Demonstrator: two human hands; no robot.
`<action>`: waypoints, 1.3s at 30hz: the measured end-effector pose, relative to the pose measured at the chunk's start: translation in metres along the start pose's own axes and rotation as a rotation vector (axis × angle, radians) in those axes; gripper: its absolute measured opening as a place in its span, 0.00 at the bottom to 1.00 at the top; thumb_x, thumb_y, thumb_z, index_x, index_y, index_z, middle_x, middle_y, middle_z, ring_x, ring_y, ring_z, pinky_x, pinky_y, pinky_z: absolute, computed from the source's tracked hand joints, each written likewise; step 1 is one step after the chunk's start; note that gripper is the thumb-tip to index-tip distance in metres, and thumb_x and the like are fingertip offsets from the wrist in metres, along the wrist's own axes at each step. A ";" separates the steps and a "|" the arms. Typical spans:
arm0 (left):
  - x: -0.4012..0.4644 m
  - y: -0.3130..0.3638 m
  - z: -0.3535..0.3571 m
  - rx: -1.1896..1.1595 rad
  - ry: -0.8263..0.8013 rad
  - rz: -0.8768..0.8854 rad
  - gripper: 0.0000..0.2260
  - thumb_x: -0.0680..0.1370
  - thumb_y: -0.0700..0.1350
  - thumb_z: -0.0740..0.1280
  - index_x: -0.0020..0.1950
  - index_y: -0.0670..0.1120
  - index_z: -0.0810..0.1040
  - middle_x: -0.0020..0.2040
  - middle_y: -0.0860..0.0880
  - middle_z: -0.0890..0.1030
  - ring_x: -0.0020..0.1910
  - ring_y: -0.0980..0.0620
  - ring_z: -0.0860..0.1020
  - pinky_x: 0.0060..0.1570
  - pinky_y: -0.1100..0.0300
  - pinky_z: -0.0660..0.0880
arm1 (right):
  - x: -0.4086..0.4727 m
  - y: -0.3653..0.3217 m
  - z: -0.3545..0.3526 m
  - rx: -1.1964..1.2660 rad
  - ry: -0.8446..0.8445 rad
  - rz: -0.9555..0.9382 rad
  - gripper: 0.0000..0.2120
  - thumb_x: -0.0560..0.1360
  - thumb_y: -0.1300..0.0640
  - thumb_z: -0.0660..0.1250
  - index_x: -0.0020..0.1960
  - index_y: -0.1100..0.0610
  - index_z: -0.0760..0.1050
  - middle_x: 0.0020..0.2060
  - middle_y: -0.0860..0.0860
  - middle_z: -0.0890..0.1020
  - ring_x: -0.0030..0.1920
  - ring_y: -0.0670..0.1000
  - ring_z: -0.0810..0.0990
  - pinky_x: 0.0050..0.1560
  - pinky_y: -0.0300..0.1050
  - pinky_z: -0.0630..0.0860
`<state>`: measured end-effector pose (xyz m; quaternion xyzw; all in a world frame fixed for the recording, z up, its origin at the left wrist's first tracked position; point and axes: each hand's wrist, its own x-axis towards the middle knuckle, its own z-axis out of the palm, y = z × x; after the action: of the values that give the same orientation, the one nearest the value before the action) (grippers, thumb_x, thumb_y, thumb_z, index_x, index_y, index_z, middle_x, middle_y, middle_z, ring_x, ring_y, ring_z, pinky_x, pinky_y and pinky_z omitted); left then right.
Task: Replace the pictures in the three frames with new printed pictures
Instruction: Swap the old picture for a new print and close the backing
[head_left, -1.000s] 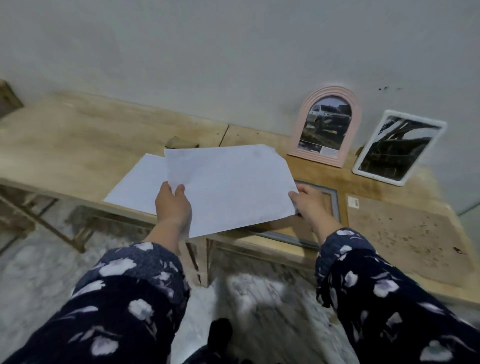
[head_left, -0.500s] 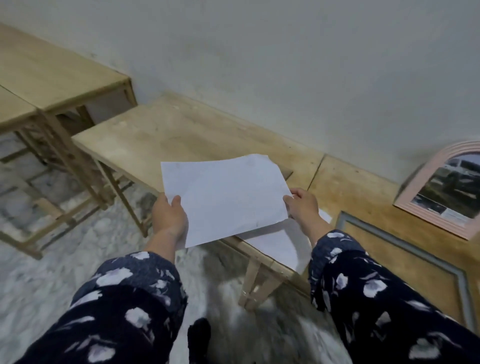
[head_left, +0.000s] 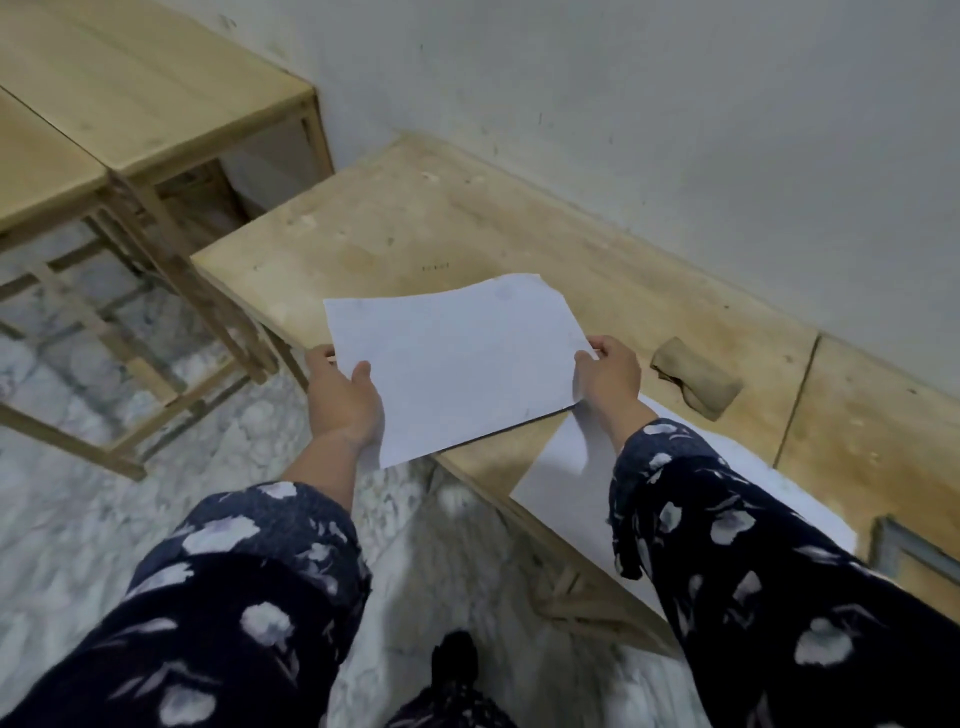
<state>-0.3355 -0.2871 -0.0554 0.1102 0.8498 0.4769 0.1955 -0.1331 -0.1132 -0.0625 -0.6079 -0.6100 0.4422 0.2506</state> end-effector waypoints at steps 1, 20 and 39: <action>0.007 0.001 0.001 0.003 -0.001 0.006 0.17 0.82 0.43 0.60 0.70 0.45 0.61 0.57 0.46 0.75 0.49 0.46 0.74 0.47 0.55 0.68 | 0.006 0.001 0.005 -0.008 0.002 0.013 0.13 0.76 0.61 0.60 0.58 0.58 0.76 0.56 0.53 0.80 0.54 0.54 0.78 0.49 0.42 0.71; -0.025 0.011 0.048 0.592 -0.180 0.399 0.15 0.79 0.47 0.64 0.65 0.47 0.72 0.71 0.47 0.63 0.69 0.43 0.62 0.60 0.46 0.67 | -0.013 0.042 -0.050 -0.154 0.026 0.046 0.15 0.72 0.63 0.61 0.50 0.43 0.73 0.58 0.50 0.78 0.60 0.53 0.75 0.64 0.50 0.71; -0.132 0.039 0.147 0.892 -0.631 0.529 0.38 0.70 0.59 0.74 0.73 0.46 0.62 0.68 0.44 0.63 0.68 0.40 0.61 0.60 0.44 0.68 | -0.091 0.133 -0.217 -0.775 0.074 0.357 0.20 0.74 0.55 0.63 0.66 0.54 0.66 0.66 0.56 0.68 0.66 0.61 0.61 0.58 0.55 0.66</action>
<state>-0.1524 -0.2037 -0.0606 0.5251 0.8125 0.0512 0.2478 0.1315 -0.1667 -0.0490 -0.7685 -0.6070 0.1945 -0.0551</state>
